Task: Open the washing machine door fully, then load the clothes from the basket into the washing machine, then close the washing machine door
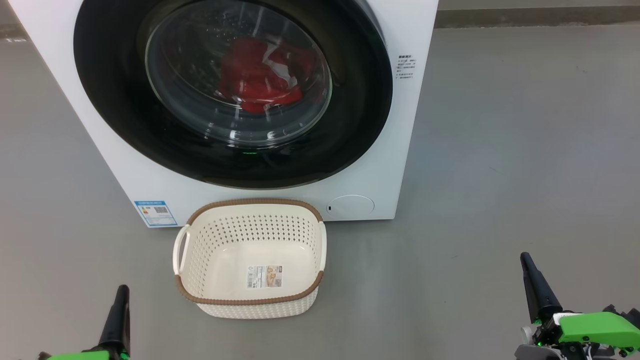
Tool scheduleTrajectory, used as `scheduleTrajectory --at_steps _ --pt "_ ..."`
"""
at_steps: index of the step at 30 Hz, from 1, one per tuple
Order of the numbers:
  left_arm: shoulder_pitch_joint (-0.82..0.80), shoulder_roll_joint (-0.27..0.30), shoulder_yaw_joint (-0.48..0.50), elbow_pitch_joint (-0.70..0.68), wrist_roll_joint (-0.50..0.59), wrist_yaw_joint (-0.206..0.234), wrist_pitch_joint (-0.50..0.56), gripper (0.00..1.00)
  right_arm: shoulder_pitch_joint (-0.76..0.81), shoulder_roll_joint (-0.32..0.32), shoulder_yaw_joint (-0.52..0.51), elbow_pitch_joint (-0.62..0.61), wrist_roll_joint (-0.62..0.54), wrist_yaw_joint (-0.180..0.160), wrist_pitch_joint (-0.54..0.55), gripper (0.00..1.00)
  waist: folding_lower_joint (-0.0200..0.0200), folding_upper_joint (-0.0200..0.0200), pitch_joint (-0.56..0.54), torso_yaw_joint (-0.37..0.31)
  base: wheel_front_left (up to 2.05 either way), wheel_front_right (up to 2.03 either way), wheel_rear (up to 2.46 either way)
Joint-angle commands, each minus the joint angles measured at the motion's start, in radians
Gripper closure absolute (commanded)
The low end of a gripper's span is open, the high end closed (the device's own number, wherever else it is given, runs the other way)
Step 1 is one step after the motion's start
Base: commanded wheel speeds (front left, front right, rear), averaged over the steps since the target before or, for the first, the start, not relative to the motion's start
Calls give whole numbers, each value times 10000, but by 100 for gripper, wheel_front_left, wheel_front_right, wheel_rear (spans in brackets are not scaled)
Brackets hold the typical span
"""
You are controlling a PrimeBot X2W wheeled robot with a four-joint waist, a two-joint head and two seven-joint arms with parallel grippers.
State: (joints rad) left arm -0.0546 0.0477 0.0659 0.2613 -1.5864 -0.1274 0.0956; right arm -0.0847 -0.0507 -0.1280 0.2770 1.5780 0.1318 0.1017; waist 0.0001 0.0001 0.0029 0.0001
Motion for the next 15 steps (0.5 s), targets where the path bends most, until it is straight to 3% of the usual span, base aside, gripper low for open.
scheduleTrajectory --at_steps 1,15 --pt "-513 111 362 -171 -220 -32 68 100 -233 -9 157 -318 214 -11 89 100 0 -1 1 0 0 0 0" --pt "-527 90 397 -161 -289 -33 110 100 -232 0 138 -322 302 -11 118 100 0 -1 2 -1 0 0 0"
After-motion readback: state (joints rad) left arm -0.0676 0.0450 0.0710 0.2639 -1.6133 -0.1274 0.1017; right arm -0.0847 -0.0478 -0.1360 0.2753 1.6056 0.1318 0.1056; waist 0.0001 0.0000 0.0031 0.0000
